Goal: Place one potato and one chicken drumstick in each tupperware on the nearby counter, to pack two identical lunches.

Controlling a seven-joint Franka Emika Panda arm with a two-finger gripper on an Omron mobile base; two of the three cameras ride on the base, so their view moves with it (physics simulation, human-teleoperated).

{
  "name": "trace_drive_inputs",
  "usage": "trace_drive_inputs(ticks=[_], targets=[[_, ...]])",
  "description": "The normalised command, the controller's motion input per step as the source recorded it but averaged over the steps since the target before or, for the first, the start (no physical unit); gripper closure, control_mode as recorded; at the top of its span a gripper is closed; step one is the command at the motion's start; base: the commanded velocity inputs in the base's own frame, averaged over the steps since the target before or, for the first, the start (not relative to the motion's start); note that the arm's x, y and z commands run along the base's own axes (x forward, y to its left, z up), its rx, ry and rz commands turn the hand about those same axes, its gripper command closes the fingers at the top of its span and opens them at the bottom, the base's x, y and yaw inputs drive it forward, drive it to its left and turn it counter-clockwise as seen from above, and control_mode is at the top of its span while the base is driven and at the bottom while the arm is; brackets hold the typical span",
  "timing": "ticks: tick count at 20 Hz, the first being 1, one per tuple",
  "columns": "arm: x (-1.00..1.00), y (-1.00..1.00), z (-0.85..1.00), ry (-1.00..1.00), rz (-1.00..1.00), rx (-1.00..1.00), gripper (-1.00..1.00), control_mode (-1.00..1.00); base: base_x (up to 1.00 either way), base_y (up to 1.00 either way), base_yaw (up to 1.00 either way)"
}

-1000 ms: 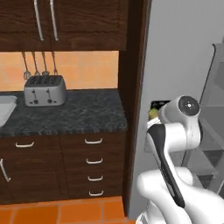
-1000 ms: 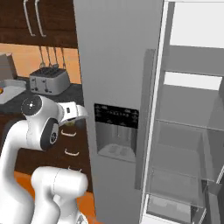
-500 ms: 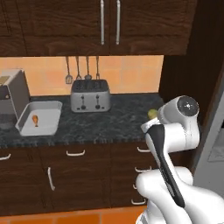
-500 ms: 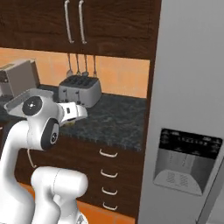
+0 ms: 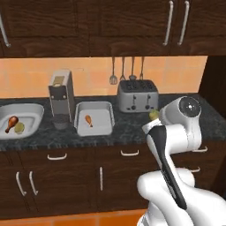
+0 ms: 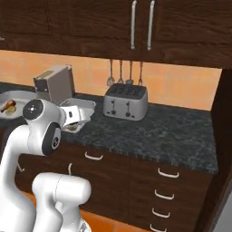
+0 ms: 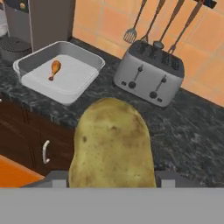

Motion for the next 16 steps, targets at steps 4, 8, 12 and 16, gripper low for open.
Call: trace_drive_inputs(ticks=[4, 8, 12, 16], targets=[[0.0, 0.0, 0.0, 0.0, 0.0, 0.0, 1.0, 1.0, 0.76, 1.0, -0.03], [0.0, 0.0, 0.0, 0.0, 0.0, 0.0, 1.0, 1.0, 0.98, 1.0, -0.08], [0.0, 0.0, 0.0, 0.0, 0.0, 0.0, 1.0, 1.0, 0.75, 0.95, -0.14], [0.08, -0.09, -0.34, 0.07, -0.03, -0.02, 1.0, -1.0, 0.07, 0.1, -0.03]])
